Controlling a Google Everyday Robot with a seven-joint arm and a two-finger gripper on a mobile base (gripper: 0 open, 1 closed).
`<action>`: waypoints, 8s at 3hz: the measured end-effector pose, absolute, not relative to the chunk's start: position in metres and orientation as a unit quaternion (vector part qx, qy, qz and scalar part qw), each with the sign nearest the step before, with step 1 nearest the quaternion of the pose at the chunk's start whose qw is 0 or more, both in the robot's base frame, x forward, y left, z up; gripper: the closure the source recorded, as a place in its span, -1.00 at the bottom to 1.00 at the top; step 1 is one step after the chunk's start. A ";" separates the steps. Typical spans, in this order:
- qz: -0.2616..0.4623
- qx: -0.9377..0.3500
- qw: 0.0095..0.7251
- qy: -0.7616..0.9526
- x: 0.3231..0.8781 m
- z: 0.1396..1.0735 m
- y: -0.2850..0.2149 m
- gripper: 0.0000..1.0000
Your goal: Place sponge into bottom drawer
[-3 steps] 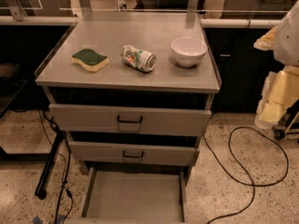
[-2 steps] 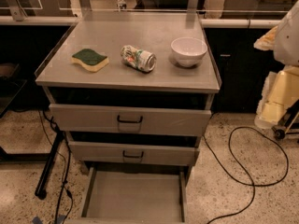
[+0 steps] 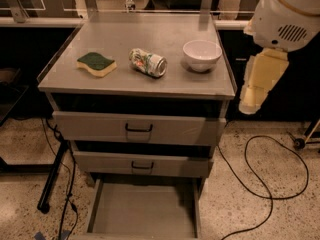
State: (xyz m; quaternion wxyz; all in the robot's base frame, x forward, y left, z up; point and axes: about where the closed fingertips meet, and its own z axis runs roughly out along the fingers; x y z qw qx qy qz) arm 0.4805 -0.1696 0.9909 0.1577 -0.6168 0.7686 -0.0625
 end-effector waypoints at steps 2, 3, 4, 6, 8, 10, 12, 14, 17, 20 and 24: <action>-0.066 -0.599 0.150 0.784 0.488 0.978 -0.134 -1.00; -0.070 -0.580 0.146 0.798 0.506 0.983 -0.108 -1.00; -0.071 -0.578 0.153 0.798 0.509 0.987 -0.102 -1.00; -0.042 -0.564 0.201 0.800 0.547 0.985 -0.059 -1.00; -0.033 -0.569 0.203 0.796 0.586 0.978 -0.024 -1.00; -0.018 -0.581 0.188 0.792 0.630 0.944 0.017 -1.00; -0.002 -0.579 0.202 0.790 0.630 0.940 0.023 -1.00; 0.027 -0.564 0.270 0.780 0.668 0.948 0.073 -1.00; 0.053 -0.571 0.261 0.776 0.725 0.926 0.159 -1.00; 0.071 -0.572 0.221 0.787 0.746 0.886 0.178 -1.00; 0.101 -0.568 0.187 0.795 0.767 0.832 0.197 -1.00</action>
Offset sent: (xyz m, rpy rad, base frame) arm 0.0225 0.0763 -0.0226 -0.0006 0.0341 -0.1771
